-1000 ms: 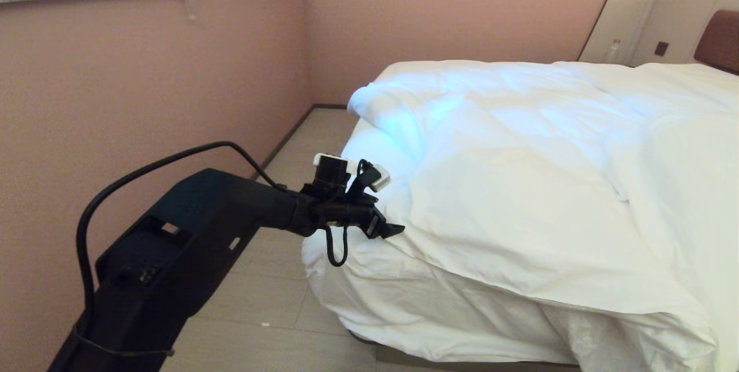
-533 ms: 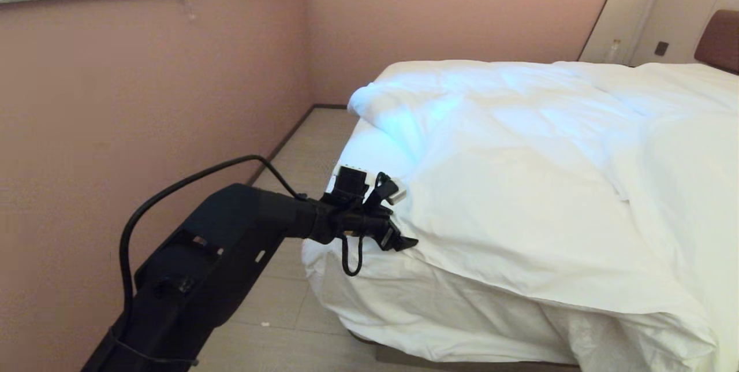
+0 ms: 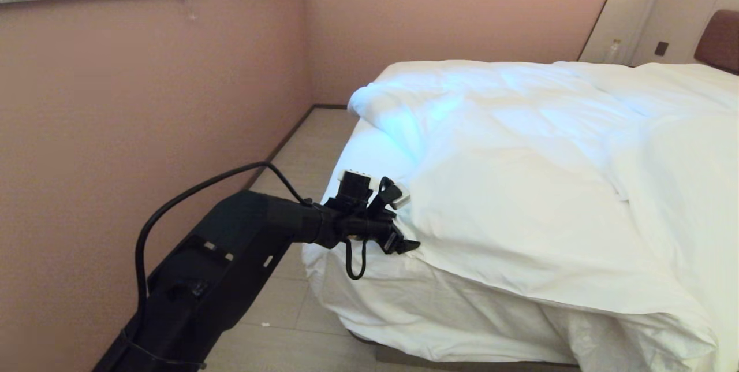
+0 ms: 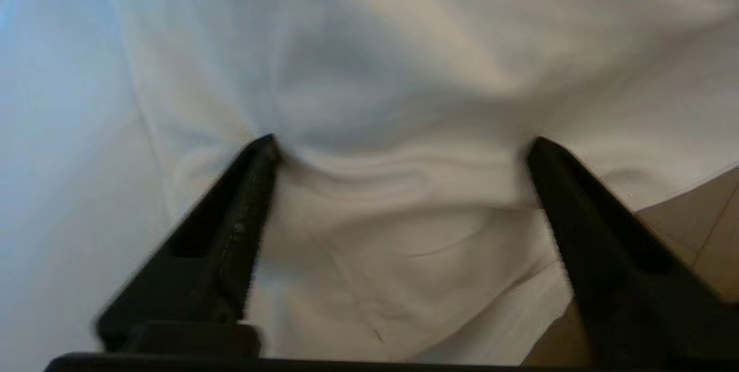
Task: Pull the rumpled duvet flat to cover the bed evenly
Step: Hold the folded corner of the quilt, then flatten the corners of the folded blanket
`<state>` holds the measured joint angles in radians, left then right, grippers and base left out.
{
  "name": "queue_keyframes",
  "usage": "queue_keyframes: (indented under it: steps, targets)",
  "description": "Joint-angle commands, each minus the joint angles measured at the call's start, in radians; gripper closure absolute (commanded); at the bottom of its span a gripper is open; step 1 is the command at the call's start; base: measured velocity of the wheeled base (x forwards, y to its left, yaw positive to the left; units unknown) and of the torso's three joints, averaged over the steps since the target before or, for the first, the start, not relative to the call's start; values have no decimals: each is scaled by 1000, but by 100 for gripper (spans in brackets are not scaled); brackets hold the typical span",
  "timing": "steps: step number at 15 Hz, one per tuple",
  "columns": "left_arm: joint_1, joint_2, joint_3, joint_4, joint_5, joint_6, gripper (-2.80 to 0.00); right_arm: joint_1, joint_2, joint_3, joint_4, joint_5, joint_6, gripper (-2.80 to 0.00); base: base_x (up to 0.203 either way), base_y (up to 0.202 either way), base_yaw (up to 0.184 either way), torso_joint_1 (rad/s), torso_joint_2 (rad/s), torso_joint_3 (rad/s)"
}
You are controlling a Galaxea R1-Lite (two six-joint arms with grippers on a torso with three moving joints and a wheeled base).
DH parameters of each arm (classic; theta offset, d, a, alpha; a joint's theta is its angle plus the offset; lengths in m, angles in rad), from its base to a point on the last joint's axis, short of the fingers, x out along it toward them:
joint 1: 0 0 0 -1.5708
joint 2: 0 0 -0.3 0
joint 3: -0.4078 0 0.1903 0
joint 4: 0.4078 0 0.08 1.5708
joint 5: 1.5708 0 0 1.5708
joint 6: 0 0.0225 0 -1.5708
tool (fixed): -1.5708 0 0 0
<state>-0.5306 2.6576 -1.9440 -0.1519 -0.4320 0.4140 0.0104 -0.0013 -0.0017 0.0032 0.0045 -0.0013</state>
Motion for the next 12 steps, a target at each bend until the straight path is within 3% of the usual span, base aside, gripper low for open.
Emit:
queue_keyframes:
  steps: [1, 12]
  targets:
    - [0, 7, 0, 2, -4, 2, 0, 0, 1, 0, 0, 0, 0, 0, 0, 0, 0, 0, 0, 0]
    - [5, 5, 1, -24, 4, -3, 0, 0, 1, 0, 0, 0, 0, 0, 0, 0, 0, 0, 0, 0]
